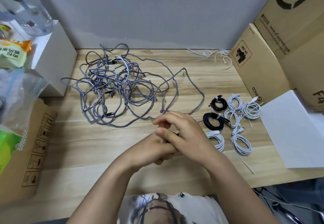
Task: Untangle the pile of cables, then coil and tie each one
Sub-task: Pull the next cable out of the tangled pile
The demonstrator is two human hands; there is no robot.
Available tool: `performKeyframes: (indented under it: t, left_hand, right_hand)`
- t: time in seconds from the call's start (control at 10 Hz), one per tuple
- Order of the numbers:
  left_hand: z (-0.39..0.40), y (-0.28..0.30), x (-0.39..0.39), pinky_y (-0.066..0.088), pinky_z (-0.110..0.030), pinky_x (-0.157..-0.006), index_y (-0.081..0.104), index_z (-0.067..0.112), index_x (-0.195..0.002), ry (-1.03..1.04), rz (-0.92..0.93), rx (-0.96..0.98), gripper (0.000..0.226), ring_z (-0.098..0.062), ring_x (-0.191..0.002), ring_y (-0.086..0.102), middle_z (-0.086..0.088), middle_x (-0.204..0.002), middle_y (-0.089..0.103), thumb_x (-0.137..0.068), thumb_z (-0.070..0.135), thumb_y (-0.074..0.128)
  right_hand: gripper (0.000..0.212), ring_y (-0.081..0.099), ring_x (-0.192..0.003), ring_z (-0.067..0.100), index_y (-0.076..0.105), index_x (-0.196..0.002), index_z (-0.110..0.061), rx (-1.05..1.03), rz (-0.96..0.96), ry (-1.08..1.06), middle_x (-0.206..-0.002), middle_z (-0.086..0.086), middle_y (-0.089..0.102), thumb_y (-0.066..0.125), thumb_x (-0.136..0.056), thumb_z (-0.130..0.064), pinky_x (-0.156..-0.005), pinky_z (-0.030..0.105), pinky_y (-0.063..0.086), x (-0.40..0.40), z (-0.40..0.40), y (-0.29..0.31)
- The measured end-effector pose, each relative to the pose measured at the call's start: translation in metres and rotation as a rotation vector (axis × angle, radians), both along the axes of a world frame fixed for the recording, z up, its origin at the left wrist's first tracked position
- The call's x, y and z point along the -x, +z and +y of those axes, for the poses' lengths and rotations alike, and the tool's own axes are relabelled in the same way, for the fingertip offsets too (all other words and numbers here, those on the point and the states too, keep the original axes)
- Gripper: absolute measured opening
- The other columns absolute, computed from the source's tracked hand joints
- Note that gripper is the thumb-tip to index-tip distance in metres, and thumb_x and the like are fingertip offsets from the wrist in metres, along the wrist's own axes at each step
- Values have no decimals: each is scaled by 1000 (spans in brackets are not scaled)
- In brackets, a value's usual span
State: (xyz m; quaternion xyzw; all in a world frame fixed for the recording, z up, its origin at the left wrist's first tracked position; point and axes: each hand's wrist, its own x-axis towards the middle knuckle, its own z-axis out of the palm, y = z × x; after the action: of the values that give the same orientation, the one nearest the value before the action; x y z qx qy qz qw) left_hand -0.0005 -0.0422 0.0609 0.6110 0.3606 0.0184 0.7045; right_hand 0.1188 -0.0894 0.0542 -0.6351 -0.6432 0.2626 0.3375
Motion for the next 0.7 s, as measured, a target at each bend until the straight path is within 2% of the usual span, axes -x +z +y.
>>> performKeyframes:
  t: [0.1,0.2,0.3,0.4,0.5,0.6,0.7]
  left_hand:
    - [4,-10,7,31,-3,-43,45,26,-66,23,5,30,38,0,-51,36,13,-52,43,-92,0,52]
    - [8,-30,7,33,-6,-41,48,22,-65,42,1,21,35,-2,-45,42,11,-49,46,-90,-1,56]
    - [7,-42,4,39,-10,-45,52,21,-69,224,28,-64,29,2,-43,48,9,-52,54,-82,0,68]
    - [9,-67,0,45,-27,-63,56,26,-79,341,161,-299,29,-12,-65,56,2,-71,61,-68,20,83]
    - [13,-90,-11,47,-30,-77,67,27,-85,247,335,-540,24,-15,-90,55,5,-86,56,-70,41,79]
    - [12,-107,-25,46,-30,-82,70,24,-92,179,419,-534,29,-14,-98,49,3,-96,51,-75,47,73]
    - [7,-119,-44,42,-24,-78,66,17,-100,107,367,-378,19,-17,-94,59,-2,-100,65,-84,27,68]
  right_hand:
    - [32,61,-93,6,66,-103,-26,142,182,4,-97,-7,68,52,-85,-48,-83,24,46,-9,-13,-16]
    - [19,61,-92,4,60,-102,-35,209,313,-57,-99,-6,68,60,-82,-33,-82,16,44,-13,-21,-27]
    - [27,63,-93,6,66,-105,-23,271,376,-178,-98,-5,70,66,-79,-28,-85,20,46,-16,-24,-49]
    - [29,63,-92,17,66,-100,-20,321,514,-273,-99,8,71,63,-74,-31,-86,31,48,-16,-23,-73]
    - [15,60,-93,17,62,-95,-25,342,610,-375,-97,6,68,63,-87,-12,-86,25,46,-16,-21,-93]
    - [19,54,-105,18,62,-102,-29,408,379,-519,-105,-1,56,59,-91,-14,-97,33,42,-24,-26,-118]
    - [29,46,-118,22,60,-120,-27,542,120,-638,-116,1,49,56,-92,-27,-103,47,34,-36,-33,-133]
